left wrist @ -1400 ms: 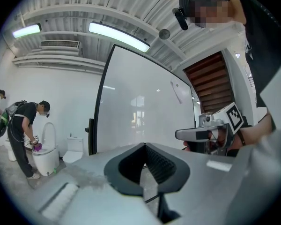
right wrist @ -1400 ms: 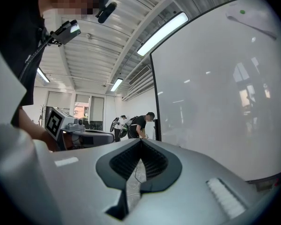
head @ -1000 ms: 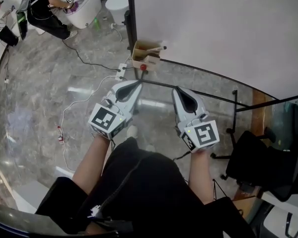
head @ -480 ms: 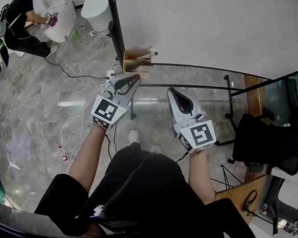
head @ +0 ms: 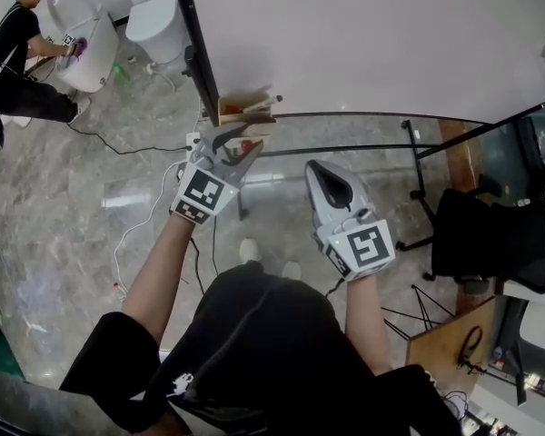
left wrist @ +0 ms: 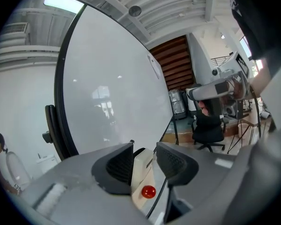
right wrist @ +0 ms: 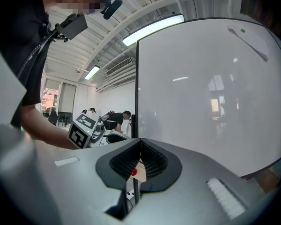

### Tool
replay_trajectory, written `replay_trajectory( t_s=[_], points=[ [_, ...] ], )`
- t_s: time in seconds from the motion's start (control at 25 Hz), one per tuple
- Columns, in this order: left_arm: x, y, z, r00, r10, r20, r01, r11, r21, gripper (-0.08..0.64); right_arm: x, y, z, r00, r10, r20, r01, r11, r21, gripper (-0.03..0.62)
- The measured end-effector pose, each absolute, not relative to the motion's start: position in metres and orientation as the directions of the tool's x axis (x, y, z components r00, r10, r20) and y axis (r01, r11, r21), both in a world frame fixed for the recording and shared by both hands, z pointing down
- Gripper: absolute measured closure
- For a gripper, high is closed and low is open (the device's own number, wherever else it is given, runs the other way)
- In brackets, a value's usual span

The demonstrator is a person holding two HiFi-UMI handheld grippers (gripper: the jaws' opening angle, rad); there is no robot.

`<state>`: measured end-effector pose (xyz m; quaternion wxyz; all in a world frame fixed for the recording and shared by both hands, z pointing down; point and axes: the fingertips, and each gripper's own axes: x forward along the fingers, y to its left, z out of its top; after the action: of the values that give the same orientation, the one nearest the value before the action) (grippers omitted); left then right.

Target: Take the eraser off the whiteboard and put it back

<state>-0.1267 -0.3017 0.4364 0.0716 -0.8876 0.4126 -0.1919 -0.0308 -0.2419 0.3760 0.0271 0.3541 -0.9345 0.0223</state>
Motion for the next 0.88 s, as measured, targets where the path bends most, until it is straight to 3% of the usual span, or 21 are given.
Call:
replay_trajectory(
  t_s=[0.28,0.76,0.88],
  points=[
    [-0.128,-0.316,0.463,0.526,-0.785,0.329,-0.716,-0.617,-0.327,0.321,-0.029,-0.24,0.38,-0.729,-0.68,0.081,-0.683,0.73,-0.027,0.581],
    [-0.122,-0.339,0.49,0.451,-0.784,0.426,-0.68,-0.611,-0.405,0.321,-0.017,-0.246,0.383,-0.705,-0.704,0.087,-0.708,0.705,-0.031,0.583],
    [-0.117,-0.341,0.491,0.461,-0.773,0.437,-0.661,-0.627,-0.412,0.359,-0.013,-0.248,0.383,-0.701,-0.708,0.09,-0.712,0.702,-0.03,0.583]
  ],
)
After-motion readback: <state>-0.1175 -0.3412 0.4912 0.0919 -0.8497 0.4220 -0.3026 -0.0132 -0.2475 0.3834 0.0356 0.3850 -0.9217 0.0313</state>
